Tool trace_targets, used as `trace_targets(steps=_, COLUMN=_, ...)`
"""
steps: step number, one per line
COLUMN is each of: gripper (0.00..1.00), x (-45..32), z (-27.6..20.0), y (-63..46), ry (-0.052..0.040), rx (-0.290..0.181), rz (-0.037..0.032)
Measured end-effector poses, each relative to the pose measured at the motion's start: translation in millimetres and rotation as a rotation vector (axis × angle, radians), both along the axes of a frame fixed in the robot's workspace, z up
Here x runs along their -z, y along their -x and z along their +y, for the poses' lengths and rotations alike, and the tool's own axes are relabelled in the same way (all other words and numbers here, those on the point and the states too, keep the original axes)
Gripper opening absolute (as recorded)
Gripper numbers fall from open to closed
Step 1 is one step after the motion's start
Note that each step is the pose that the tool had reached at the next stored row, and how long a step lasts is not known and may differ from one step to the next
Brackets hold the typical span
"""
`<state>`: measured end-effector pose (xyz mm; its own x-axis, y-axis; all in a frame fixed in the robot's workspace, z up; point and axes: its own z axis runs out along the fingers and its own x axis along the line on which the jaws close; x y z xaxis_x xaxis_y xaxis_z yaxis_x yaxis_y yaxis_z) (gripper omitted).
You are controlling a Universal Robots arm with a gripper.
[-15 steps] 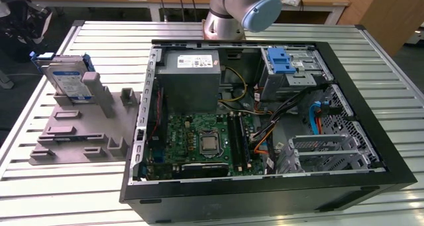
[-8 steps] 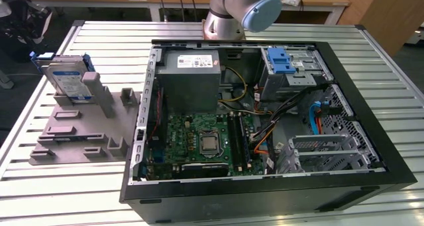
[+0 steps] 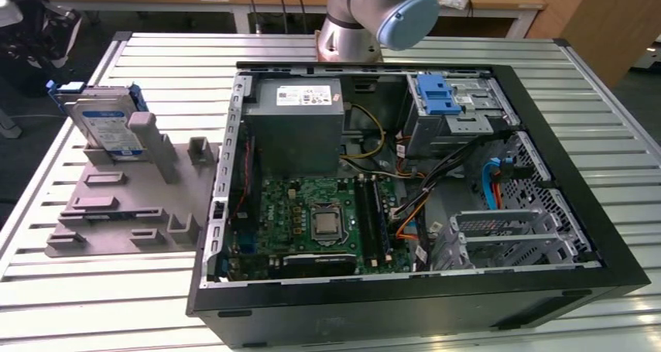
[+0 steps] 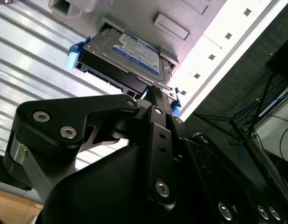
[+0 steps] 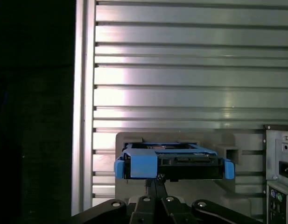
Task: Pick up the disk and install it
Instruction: 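Pick up the disk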
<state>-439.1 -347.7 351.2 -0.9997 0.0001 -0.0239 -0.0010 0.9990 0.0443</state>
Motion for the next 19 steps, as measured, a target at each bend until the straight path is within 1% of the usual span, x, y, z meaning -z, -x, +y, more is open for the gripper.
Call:
trace_targets(steps=12, gripper=0.11, x=0.1, z=-0.1, y=0.7, ry=0.0, rx=-0.119, rz=-0.0001)
trace_targets(steps=19, gripper=0.11, x=0.1, z=0.0, y=0.8, ry=0.0, rx=-0.122, rz=0.0001)
